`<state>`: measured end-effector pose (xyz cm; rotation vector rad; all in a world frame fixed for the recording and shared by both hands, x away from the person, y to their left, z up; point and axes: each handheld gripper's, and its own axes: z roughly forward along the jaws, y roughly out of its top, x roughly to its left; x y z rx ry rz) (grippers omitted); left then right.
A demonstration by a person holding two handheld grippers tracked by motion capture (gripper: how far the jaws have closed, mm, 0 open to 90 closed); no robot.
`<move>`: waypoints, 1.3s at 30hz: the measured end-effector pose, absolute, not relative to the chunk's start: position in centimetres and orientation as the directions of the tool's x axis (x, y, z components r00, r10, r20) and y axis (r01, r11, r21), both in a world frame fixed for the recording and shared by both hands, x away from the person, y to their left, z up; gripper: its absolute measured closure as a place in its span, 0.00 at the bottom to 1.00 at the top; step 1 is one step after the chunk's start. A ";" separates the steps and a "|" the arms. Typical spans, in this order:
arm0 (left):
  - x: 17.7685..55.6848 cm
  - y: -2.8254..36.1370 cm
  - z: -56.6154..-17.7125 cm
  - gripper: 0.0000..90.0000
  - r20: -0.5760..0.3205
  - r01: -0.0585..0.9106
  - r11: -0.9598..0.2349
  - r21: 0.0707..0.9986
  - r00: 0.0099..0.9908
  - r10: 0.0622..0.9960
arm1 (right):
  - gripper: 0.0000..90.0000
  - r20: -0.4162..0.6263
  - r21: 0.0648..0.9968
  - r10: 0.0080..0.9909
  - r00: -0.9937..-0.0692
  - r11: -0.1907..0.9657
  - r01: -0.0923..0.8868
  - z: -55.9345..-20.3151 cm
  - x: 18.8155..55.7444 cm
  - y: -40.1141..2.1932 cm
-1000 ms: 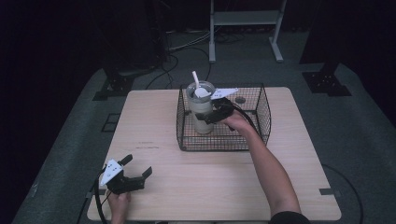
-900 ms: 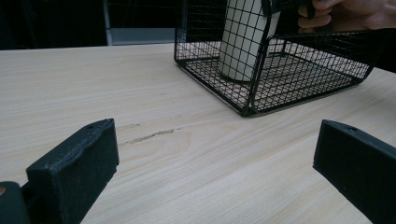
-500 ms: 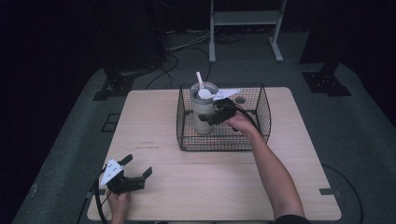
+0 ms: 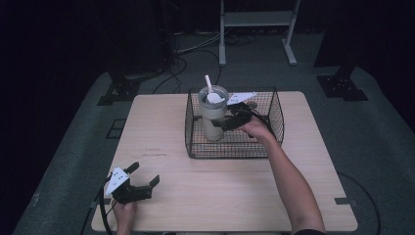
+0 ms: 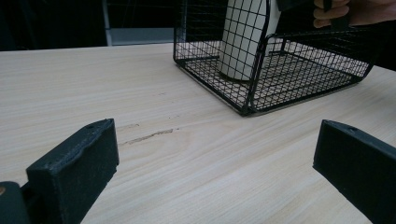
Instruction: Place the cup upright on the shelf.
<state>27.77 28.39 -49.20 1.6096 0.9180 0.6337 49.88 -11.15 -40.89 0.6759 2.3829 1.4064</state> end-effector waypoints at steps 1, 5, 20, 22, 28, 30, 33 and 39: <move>27.8 28.4 -49.2 0.00 -0.068 0.231 -0.075 0.970 0.553 0.831 | 0.11 -0.012 0.877 0.531 -0.847 0.413 0.246 -40.9 49.9 -11.2; 27.8 28.3 -49.2 0.00 -0.065 0.231 -0.077 0.970 0.553 0.830 | 0.11 -0.010 0.879 0.539 -0.842 0.406 0.249 -40.4 49.4 -11.8; 27.7 28.3 -49.2 0.00 -0.064 0.232 -0.080 0.969 0.554 0.830 | 0.11 -0.008 0.878 0.562 -0.827 0.400 0.263 -38.9 47.8 -13.7; 27.7 28.3 -49.2 0.00 -0.063 0.231 -0.081 0.970 0.554 0.830 | 0.11 -0.011 0.881 0.564 -0.826 0.396 0.259 -38.6 47.6 -14.0; 27.6 28.3 -49.2 0.00 -0.063 0.231 -0.081 0.970 0.554 0.830 | 0.11 -0.032 0.880 0.570 -0.821 0.406 0.247 -37.6 46.7 -14.5; 27.6 28.3 -49.2 0.00 -0.064 0.231 -0.080 0.970 0.554 0.830 | 0.11 -0.038 0.880 0.571 -0.820 0.408 0.244 -37.3 46.5 -14.6; 27.6 28.3 -49.2 0.00 -0.065 0.231 -0.079 0.970 0.555 0.829 | 0.11 -0.039 0.879 0.572 -0.820 0.409 0.243 -36.9 46.1 -14.9; 27.6 28.3 -49.2 0.00 -0.064 0.231 -0.080 0.970 0.554 0.830 | 0.11 -0.048 0.878 0.572 -0.819 0.415 0.239 -36.3 45.3 -15.7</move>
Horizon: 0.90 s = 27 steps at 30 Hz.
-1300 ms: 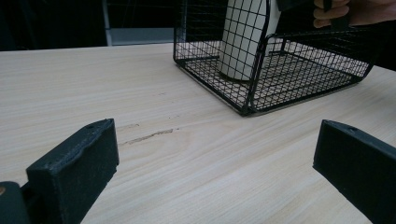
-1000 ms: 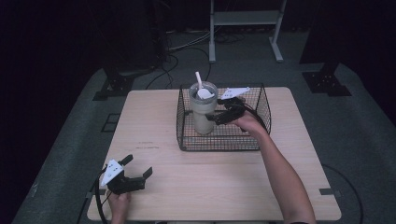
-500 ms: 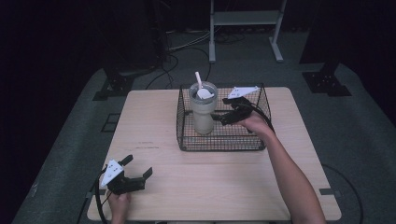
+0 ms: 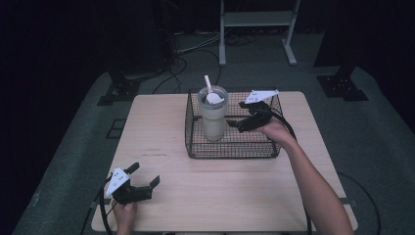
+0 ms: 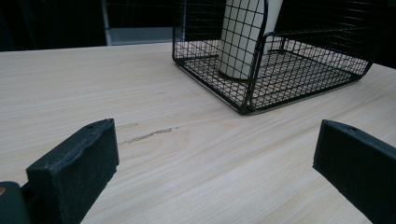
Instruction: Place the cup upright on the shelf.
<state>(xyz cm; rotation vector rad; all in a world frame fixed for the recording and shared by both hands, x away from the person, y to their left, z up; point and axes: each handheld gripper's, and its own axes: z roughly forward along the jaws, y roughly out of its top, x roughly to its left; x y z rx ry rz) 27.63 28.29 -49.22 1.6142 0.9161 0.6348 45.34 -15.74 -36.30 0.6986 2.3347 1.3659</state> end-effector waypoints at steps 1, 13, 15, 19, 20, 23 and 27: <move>27.6 28.3 -49.2 0.00 -0.062 0.231 -0.082 0.969 0.555 0.830 | 0.11 -0.047 0.879 0.575 -0.816 0.411 0.239 -36.3 45.2 -15.9; 27.6 28.2 -49.2 0.00 -0.059 0.231 -0.085 0.969 0.553 0.831 | 0.11 -0.025 0.881 0.589 -0.808 0.394 0.260 -36.3 44.0 -17.1; 27.7 28.3 -49.2 0.00 -0.059 0.232 -0.086 0.969 0.554 0.831 | 0.11 -0.024 0.881 0.590 -0.807 0.394 0.262 -36.3 43.9 -17.3; 27.7 28.2 -49.2 0.00 -0.058 0.231 -0.087 0.969 0.554 0.831 | 0.11 -0.020 0.883 0.587 -0.809 0.390 0.262 -36.4 43.3 -17.7; 27.7 28.2 -49.2 0.00 -0.058 0.231 -0.087 0.969 0.554 0.831 | 0.11 -0.020 0.883 0.587 -0.809 0.390 0.262 -36.4 43.3 -17.7; 27.7 28.2 -49.2 0.00 -0.057 0.232 -0.089 0.969 0.554 0.830 | 0.12 -0.020 0.880 0.587 -0.809 0.394 0.264 -36.6 42.8 -18.2; 27.7 28.2 -49.2 0.00 -0.054 0.234 -0.094 0.968 0.555 0.830 | 0.12 -0.001 0.877 0.581 -0.814 0.392 0.279 -36.6 42.2 -18.4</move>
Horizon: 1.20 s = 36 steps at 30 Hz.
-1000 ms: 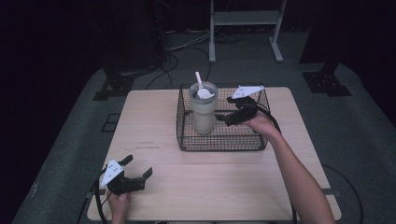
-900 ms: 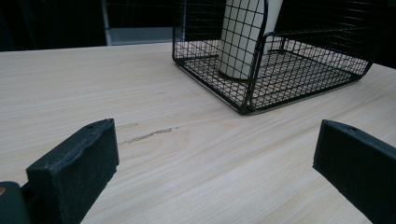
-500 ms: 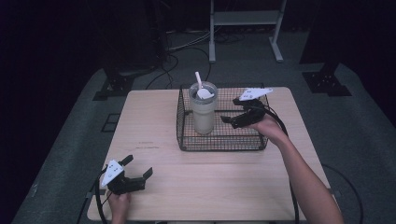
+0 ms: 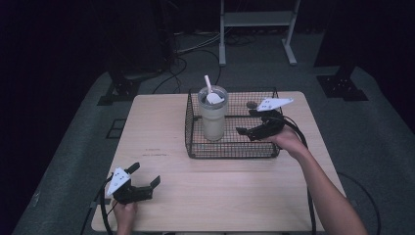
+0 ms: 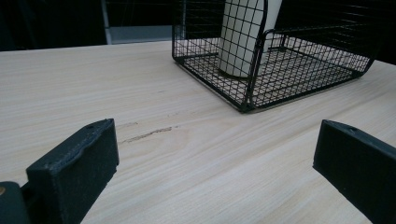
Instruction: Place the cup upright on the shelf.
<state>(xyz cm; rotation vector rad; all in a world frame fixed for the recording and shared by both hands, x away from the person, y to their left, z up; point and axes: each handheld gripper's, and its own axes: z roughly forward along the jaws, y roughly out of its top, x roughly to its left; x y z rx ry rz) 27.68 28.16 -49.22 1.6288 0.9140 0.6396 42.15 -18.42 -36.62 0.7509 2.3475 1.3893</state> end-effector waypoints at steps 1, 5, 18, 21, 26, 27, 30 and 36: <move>27.7 28.2 -49.2 0.00 -0.054 0.234 -0.094 0.968 0.555 0.830 | 0.12 -0.001 0.877 0.581 -0.814 0.392 0.279 -36.6 42.2 -18.4; 27.7 28.1 -49.2 0.00 -0.051 0.234 -0.097 0.967 0.556 0.830 | 0.12 -0.014 0.876 0.564 -0.826 0.405 0.262 -36.8 41.1 -18.4; 27.7 28.1 -49.2 0.00 -0.047 0.233 -0.102 0.967 0.555 0.830 | 0.12 -0.008 0.881 0.540 -0.842 0.402 0.249 -37.5 39.2 -19.0; 27.7 28.1 -49.2 0.00 -0.048 0.234 -0.100 0.967 0.556 0.830 | 0.12 -0.007 0.879 0.537 -0.843 0.405 0.251 -37.6 38.8 -19.0; 27.7 28.0 -49.2 0.00 -0.050 0.233 -0.098 0.968 0.555 0.830 | 0.12 -0.003 0.878 0.528 -0.849 0.409 0.251 -37.9 38.1 -19.2; 27.7 28.0 -49.2 0.00 -0.050 0.233 -0.098 0.967 0.555 0.830 | 0.12 -0.006 0.879 0.528 -0.849 0.408 0.248 -38.0 37.9 -19.3; 27.7 28.0 -49.2 0.00 -0.050 0.233 -0.097 0.968 0.554 0.831 | 0.12 -0.006 0.879 0.525 -0.851 0.409 0.246 -38.2 37.5 -19.5; 27.7 28.0 -49.2 0.00 -0.046 0.234 -0.103 0.967 0.555 0.831 | 0.12 0.000 0.879 0.526 -0.850 0.405 0.251 -38.9 37.1 -19.8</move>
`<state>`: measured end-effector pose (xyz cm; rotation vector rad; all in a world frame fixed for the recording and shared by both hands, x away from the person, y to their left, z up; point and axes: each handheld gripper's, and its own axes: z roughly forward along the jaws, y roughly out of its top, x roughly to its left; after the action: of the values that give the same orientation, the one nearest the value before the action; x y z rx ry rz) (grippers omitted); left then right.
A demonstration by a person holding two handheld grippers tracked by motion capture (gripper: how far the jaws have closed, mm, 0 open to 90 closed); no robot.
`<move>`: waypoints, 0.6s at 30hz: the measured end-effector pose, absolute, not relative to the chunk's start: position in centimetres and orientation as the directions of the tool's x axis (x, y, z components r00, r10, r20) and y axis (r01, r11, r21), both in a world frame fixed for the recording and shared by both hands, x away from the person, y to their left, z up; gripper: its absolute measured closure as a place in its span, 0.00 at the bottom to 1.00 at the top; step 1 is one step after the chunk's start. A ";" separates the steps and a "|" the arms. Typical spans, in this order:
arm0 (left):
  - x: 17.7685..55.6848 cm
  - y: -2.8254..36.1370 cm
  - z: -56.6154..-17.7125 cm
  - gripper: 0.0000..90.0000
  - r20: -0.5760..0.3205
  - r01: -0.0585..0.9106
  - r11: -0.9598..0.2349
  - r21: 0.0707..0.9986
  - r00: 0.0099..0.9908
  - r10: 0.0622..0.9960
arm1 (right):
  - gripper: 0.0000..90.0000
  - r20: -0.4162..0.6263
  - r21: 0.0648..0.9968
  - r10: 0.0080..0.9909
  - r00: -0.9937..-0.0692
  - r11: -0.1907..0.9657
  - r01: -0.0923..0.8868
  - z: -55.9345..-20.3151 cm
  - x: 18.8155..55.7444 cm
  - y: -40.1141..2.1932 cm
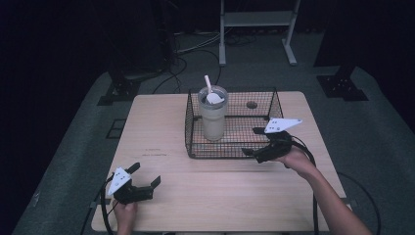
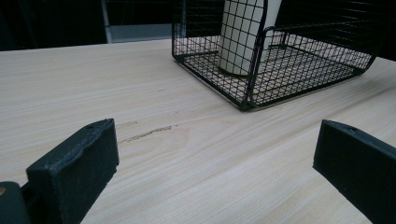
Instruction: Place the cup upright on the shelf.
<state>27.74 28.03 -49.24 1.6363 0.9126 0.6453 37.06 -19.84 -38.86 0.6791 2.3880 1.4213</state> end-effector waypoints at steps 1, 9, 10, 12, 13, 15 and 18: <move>27.7 28.0 -49.2 0.00 -0.046 0.234 -0.103 0.967 0.555 0.830 | 0.12 0.003 0.879 0.525 -0.851 0.404 0.253 -39.0 37.0 -19.9; 27.7 28.0 -49.2 0.00 -0.044 0.234 -0.104 0.967 0.555 0.831 | 0.12 0.008 0.880 0.521 -0.854 0.402 0.253 -39.5 35.9 -20.4; 27.7 28.0 -49.2 0.00 -0.044 0.233 -0.104 0.967 0.555 0.831 | 0.12 0.009 0.881 0.520 -0.854 0.400 0.252 -39.6 35.8 -20.5; 27.7 28.0 -49.2 0.00 -0.044 0.233 -0.105 0.967 0.555 0.831 | 0.12 0.002 0.880 0.519 -0.855 0.404 0.248 -39.6 35.5 -20.6; 27.7 28.0 -49.2 0.00 -0.044 0.234 -0.104 0.967 0.555 0.831 | 0.12 0.004 0.881 0.520 -0.854 0.403 0.249 -39.7 35.4 -20.7; 27.7 28.0 -49.2 0.00 -0.043 0.233 -0.106 0.967 0.555 0.831 | 0.12 0.000 0.880 0.518 -0.855 0.406 0.246 -39.8 35.2 -20.8; 27.7 28.0 -49.2 0.00 -0.044 0.233 -0.105 0.967 0.555 0.831 | 0.12 0.000 0.878 0.521 -0.854 0.408 0.249 -39.9 34.9 -21.0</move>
<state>27.75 28.01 -49.24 1.6380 0.9122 0.6469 34.95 -20.98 -39.89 0.6722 2.3935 1.4226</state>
